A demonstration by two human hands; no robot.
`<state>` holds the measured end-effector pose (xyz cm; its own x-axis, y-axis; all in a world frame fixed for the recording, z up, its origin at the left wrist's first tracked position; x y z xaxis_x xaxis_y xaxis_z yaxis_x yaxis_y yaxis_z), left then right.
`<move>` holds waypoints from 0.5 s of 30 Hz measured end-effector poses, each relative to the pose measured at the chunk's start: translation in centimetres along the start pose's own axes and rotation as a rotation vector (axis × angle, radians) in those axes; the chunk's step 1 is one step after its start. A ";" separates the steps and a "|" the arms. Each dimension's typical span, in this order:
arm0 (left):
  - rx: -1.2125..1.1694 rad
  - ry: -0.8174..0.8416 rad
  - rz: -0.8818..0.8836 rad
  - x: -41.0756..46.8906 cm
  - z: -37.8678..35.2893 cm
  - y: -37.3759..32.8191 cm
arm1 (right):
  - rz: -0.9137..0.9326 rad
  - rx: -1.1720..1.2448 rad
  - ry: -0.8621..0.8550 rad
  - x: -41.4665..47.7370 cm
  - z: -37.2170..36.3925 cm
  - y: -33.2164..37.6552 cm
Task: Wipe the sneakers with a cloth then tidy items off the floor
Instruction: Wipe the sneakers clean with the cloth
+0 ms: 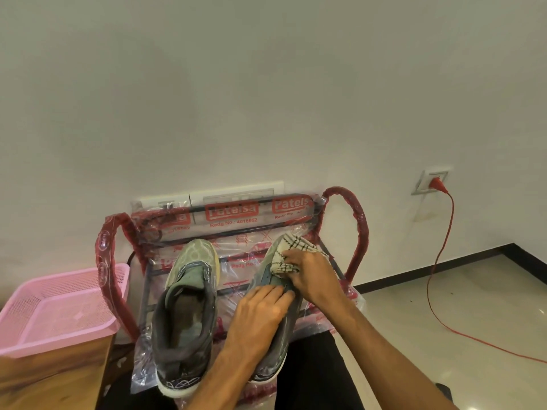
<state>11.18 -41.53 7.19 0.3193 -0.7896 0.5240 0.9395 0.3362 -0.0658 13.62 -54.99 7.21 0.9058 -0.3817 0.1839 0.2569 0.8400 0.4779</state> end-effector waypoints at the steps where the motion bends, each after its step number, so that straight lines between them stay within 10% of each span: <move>1: 0.001 0.002 -0.004 0.0 0.0 -0.1 | -0.010 -0.028 -0.045 0.0 0.3 -0.6; 15: -0.038 0.098 0.109 0.4 -0.2 0.4 | -0.249 0.155 -0.114 1.3 1.3 -1.8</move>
<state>11.74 -41.81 7.19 0.4287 -0.7965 0.4264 0.9019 0.4046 -0.1509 13.96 -57.47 7.71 0.7756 -0.6166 0.1354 0.4039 0.6496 0.6441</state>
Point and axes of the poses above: each hand's wrist, its own x-axis towards the middle knuckle, its own z-axis out of the back of the hand, y = z × x, the point moved 6 cm from there along x, towards the middle knuckle, and after that the axes turned 9 degrees about -z, right-handed, at the moved point
